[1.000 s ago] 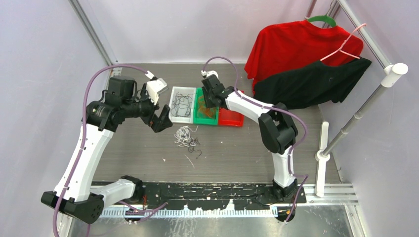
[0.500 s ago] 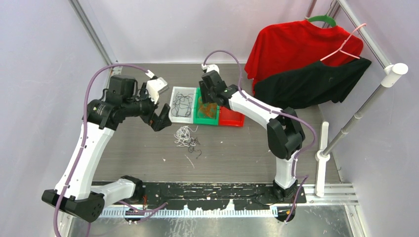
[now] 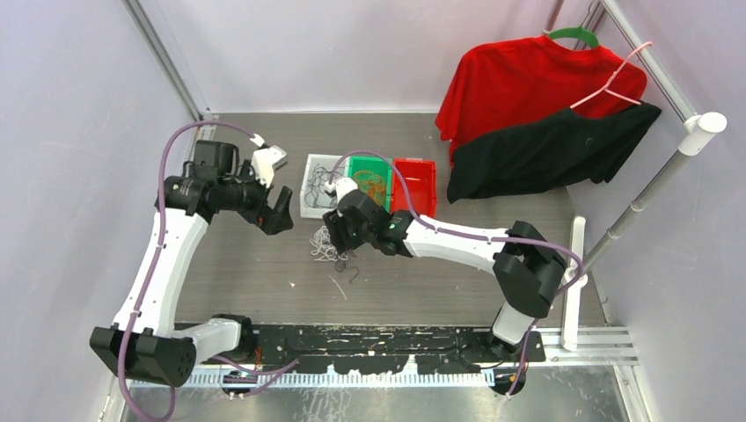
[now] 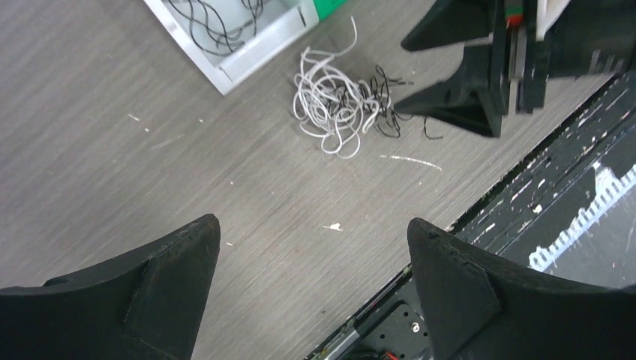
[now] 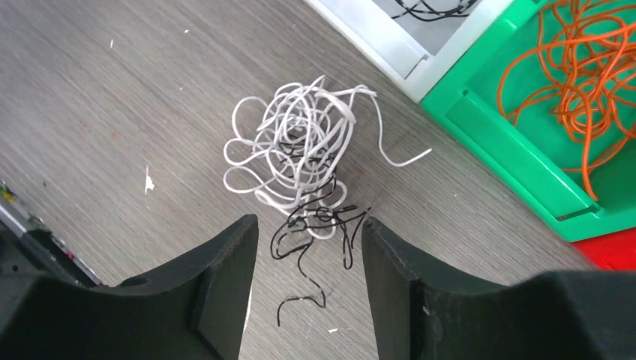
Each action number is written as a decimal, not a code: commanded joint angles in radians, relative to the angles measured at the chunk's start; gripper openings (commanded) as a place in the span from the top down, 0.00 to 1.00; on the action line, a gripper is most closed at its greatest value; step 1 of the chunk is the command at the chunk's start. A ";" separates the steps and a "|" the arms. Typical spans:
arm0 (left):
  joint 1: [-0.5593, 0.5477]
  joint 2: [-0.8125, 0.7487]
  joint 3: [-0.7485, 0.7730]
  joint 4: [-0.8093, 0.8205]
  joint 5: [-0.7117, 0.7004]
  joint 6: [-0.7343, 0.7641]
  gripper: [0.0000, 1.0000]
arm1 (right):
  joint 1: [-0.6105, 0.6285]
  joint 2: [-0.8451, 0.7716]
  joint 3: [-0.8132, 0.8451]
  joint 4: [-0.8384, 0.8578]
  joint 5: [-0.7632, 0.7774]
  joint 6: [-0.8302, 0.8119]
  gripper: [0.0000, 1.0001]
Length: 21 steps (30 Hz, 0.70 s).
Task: Untangle the cables
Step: Untie the cable.
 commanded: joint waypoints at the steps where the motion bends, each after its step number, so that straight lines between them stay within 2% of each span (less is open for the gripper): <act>1: 0.016 0.003 -0.050 0.029 0.052 0.039 0.06 | -0.022 0.017 0.020 0.112 -0.019 0.072 0.42; 8: 0.017 -0.024 -0.108 0.060 0.073 0.037 0.09 | -0.022 0.150 0.139 0.112 -0.030 0.071 0.49; 13: 0.018 -0.032 -0.129 0.046 0.110 0.055 0.16 | -0.023 0.236 0.222 0.107 -0.035 0.072 0.54; 15: 0.018 -0.034 -0.133 0.044 0.118 0.058 0.19 | -0.023 0.257 0.245 0.108 -0.044 0.073 0.64; 19: 0.024 -0.034 -0.130 0.039 0.130 0.064 0.28 | -0.022 0.261 0.261 0.105 -0.072 0.080 0.97; 21: 0.037 -0.034 -0.126 0.039 0.136 0.071 0.29 | -0.022 0.233 0.242 0.115 -0.088 0.087 0.99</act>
